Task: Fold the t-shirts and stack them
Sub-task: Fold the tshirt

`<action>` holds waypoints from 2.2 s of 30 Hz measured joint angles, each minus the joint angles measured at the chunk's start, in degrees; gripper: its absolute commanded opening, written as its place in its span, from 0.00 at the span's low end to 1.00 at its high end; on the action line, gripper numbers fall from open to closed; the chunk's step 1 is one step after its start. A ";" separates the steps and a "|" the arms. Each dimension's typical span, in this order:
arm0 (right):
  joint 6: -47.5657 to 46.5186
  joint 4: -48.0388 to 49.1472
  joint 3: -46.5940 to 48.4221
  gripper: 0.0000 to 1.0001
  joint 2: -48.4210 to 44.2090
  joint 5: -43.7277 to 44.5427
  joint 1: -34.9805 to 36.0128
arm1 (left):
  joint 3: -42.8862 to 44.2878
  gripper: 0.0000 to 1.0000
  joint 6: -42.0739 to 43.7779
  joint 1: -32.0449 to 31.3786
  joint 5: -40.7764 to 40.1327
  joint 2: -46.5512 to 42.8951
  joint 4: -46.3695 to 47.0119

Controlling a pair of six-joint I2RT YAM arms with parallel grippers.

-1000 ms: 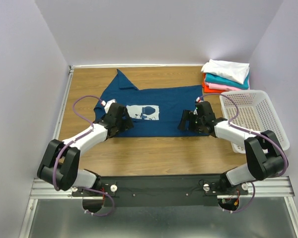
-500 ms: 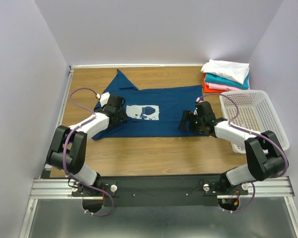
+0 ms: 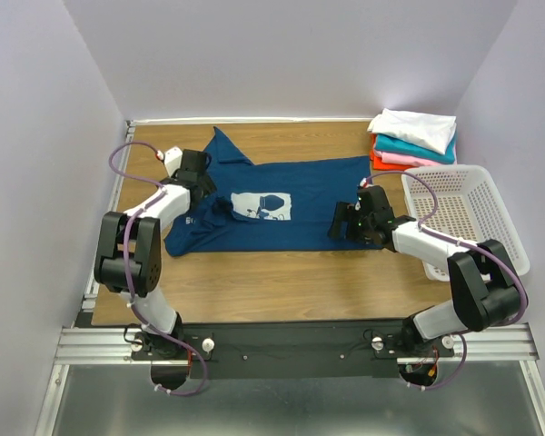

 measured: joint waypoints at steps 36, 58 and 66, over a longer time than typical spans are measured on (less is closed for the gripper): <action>0.02 -0.22 0.00 1.00 0.07 1.01 0.00 | -8.59 0.68 -1.33 -12.50 8.96 -3.02 2.54; 0.02 -0.17 0.00 1.00 0.22 1.05 0.00 | -3.96 0.25 -3.76 -10.71 1.90 1.57 -4.55; 0.02 -0.15 0.00 1.00 0.22 1.07 0.00 | -3.74 0.02 -3.19 -10.12 1.57 1.64 -4.55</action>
